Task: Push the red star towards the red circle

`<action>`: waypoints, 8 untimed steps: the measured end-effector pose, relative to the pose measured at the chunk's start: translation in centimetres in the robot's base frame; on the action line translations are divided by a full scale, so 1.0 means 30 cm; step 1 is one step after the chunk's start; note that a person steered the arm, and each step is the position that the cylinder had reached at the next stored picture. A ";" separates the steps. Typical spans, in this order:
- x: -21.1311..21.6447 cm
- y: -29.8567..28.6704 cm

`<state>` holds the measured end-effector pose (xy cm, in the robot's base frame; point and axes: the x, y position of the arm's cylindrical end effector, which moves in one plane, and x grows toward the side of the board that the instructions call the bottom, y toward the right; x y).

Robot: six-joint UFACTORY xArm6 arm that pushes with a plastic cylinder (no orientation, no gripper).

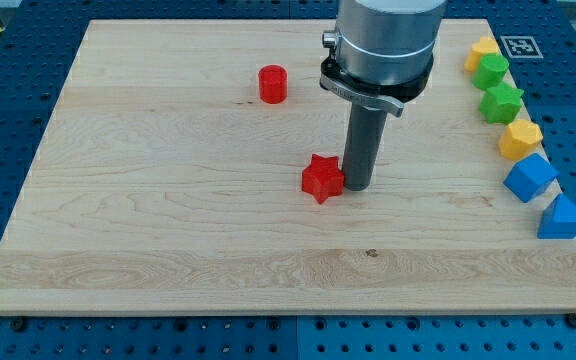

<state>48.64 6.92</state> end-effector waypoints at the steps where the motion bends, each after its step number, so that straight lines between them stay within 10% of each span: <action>1: -0.011 -0.005; 6: -0.113 -0.113; 8: 0.089 -0.047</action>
<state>51.32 5.50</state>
